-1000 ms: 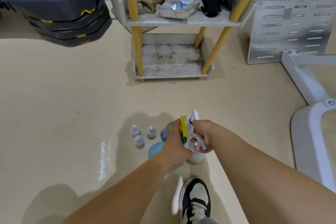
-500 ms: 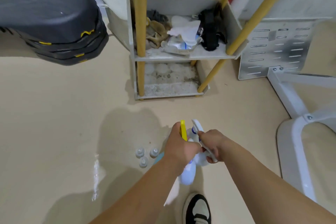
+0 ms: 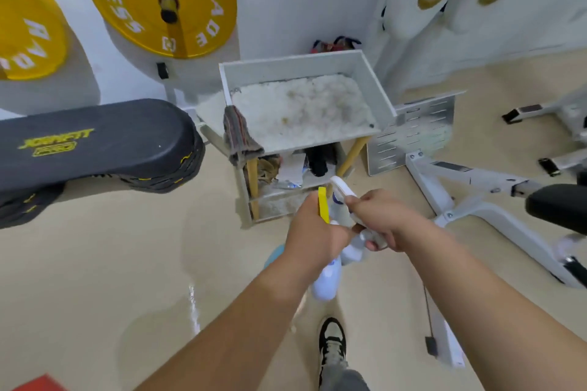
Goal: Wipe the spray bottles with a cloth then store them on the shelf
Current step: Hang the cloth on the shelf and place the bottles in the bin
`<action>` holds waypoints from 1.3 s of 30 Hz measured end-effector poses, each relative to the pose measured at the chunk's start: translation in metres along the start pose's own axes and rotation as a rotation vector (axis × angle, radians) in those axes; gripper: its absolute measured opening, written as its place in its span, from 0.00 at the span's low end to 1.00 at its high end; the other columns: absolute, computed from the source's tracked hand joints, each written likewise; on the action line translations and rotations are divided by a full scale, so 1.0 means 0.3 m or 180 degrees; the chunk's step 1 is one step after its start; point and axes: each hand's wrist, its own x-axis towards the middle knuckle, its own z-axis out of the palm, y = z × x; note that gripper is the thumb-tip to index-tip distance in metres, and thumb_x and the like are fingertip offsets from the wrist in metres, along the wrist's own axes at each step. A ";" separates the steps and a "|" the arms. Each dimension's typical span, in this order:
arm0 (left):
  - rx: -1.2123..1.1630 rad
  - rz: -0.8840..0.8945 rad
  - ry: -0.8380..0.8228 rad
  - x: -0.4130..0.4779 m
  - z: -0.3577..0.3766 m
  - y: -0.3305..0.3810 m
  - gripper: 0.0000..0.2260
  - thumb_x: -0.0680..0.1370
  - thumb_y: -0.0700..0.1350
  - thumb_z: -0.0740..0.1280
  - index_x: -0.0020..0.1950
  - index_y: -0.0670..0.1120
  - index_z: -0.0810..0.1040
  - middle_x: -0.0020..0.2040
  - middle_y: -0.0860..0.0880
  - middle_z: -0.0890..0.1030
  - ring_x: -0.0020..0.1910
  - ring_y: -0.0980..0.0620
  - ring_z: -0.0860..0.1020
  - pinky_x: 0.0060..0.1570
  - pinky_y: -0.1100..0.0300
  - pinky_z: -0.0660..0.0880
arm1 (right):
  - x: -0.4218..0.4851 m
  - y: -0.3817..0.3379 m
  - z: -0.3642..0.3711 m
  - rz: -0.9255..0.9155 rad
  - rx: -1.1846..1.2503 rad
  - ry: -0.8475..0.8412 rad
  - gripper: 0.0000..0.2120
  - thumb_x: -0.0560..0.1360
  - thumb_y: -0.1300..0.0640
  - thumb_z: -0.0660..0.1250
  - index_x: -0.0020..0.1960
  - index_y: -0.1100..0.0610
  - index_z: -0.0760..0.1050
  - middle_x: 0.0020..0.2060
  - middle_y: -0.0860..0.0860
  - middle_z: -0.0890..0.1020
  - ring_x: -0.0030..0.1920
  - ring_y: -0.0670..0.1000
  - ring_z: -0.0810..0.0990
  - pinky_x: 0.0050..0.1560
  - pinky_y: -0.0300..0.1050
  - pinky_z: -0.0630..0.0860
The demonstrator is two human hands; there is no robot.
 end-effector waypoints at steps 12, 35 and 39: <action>0.0071 0.0261 0.0393 0.078 -0.061 0.709 0.14 0.67 0.31 0.69 0.48 0.46 0.77 0.31 0.54 0.75 0.27 0.52 0.71 0.26 0.62 0.68 | -0.213 -0.515 -0.330 -0.0583 0.0387 0.0009 0.13 0.84 0.48 0.63 0.49 0.59 0.72 0.44 0.57 0.76 0.41 0.53 0.79 0.25 0.40 0.73; -0.0317 -0.0049 0.1750 0.743 -0.314 0.843 0.20 0.70 0.30 0.69 0.56 0.50 0.75 0.35 0.54 0.76 0.32 0.48 0.76 0.27 0.59 0.76 | 0.399 -1.119 -0.216 -0.0643 0.0167 -0.0690 0.13 0.86 0.49 0.60 0.57 0.59 0.74 0.44 0.60 0.78 0.42 0.57 0.79 0.23 0.39 0.73; -0.0368 -0.0003 0.1667 0.718 -0.311 0.797 0.36 0.72 0.32 0.76 0.75 0.52 0.68 0.51 0.53 0.80 0.43 0.50 0.81 0.29 0.67 0.76 | 0.397 -1.145 -0.234 -0.0590 0.0201 -0.0701 0.12 0.85 0.51 0.61 0.57 0.60 0.75 0.41 0.57 0.76 0.40 0.54 0.80 0.23 0.44 0.78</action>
